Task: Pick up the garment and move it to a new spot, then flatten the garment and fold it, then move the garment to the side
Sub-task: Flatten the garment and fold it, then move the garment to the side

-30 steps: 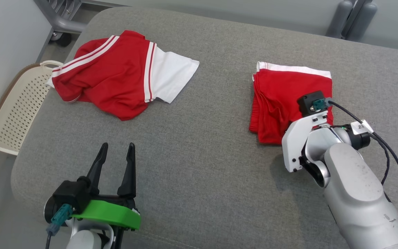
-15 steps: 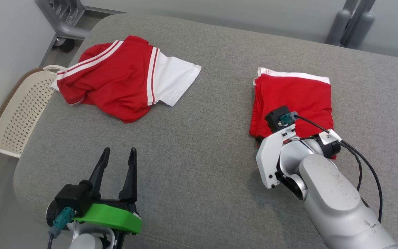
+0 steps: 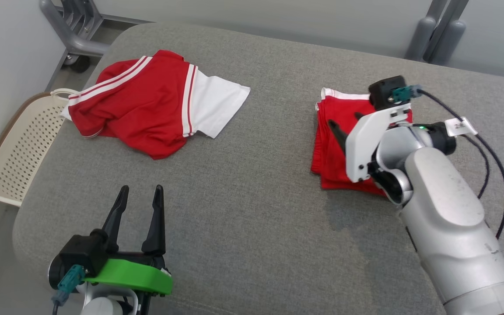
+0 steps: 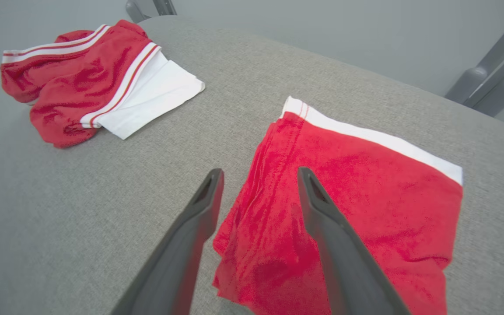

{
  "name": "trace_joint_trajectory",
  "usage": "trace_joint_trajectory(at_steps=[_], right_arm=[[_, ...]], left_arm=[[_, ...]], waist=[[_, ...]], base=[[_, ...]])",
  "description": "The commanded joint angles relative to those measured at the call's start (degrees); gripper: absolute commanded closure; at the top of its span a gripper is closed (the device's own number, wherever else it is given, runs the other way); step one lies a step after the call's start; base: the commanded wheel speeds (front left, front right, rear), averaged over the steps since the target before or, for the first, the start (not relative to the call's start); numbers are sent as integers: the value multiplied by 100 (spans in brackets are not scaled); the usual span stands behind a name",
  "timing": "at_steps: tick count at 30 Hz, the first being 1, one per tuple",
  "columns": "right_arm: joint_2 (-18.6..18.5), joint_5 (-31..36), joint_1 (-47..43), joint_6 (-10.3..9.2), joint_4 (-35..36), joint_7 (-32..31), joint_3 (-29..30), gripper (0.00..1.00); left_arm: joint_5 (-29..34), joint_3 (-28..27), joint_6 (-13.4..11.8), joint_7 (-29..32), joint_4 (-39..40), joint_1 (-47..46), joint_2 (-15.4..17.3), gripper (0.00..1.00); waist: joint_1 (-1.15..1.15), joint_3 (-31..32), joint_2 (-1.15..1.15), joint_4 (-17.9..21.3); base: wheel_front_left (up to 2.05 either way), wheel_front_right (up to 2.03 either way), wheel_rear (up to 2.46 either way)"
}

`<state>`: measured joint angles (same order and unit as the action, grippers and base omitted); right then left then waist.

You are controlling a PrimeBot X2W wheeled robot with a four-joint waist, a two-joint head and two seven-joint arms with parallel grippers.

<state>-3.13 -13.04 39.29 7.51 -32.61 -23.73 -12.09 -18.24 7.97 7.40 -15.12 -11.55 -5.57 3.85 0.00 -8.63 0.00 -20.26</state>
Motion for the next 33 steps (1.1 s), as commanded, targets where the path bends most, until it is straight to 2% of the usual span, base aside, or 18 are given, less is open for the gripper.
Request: trace_joint_trajectory(at_steps=[1, 9, 16, 24, 31, 32, 33], right_arm=[[-90, 132, 24, -4, 46, -43, 199, 0], [-101, 741, -413, -3, 381, -322, 1675, 0], [-18, 935, -682, -2, 479, -424, 2384, 0], [15, 764, -685, -2, 164, -339, 2613, 0], [25, 470, -516, -2, -357, -227, 2506, 0], [25, 450, -498, -2, -427, -210, 2498, 42], [25, 429, -472, -2, -492, -199, 2495, 69]], left_arm=[[45, -14, 11, -3, 37, 86, 2, 0], [106, -6, 11, -3, 138, 88, -4, 0], [74, 108, 11, -3, 101, -40, 7, 0], [65, 197, 11, -3, 76, -170, 22, 0], [48, 218, 11, -3, 62, -240, 38, 0], [49, 219, 11, -3, 63, -244, 35, 0], [49, 224, 11, -3, 62, -250, 33, 0]], waist=[[0, 23, 0, 41], [0, -19, 0, 154], [0, -224, 0, 155], [0, -440, 0, 55], [0, -581, 0, -30], [0, -591, 0, -38], [0, -596, 0, -45]], base=[[0, 0, 0], [0, 0, 0], [0, 0, 0], [0, 0, 0], [0, 0, 0], [0, 0, 0], [0, 0, 0]])
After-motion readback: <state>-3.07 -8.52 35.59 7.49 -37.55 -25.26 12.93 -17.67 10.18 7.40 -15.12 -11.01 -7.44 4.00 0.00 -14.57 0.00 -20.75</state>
